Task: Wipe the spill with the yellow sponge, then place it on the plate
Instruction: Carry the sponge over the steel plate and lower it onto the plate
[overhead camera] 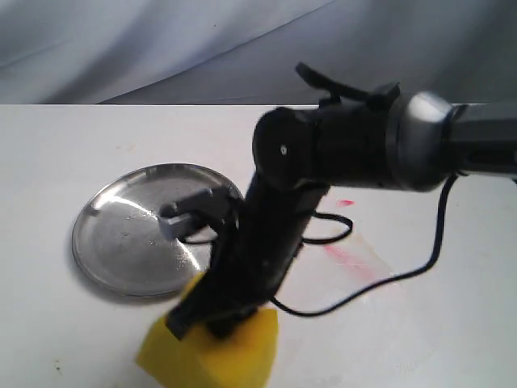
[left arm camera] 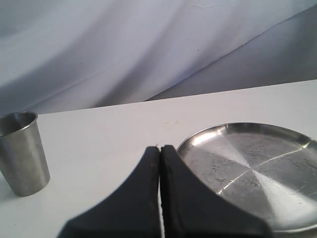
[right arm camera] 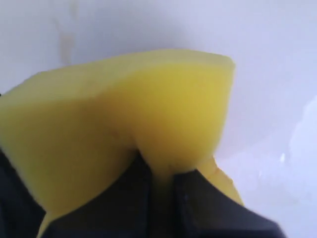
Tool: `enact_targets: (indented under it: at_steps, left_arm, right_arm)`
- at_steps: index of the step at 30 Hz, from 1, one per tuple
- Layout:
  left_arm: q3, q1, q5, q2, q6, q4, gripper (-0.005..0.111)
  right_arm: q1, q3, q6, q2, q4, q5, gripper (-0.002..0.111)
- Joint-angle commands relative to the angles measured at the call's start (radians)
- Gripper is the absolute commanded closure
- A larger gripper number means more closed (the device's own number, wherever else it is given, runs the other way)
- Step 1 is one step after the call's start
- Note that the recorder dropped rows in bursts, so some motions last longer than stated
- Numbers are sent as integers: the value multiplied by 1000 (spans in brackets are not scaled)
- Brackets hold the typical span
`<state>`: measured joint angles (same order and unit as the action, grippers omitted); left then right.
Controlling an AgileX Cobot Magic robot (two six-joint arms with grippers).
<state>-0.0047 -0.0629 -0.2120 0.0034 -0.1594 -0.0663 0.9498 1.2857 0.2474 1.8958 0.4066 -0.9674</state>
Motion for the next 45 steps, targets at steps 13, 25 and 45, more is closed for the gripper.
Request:
enact_targets:
  at_steps: [13,25,45]
  left_arm:
    - [5,-6,7,-3,0,-3,107]
    - [5,-6,7,-3,0,-3,107]
    - [5,-6,7,-3,0,-3,107]
  right_arm:
    - [-54,459,-31,150,-111,294,108]
    - [-127,659,-220,404,-178,240,93]
    - [-150,659,-222,363,-154,153,35]
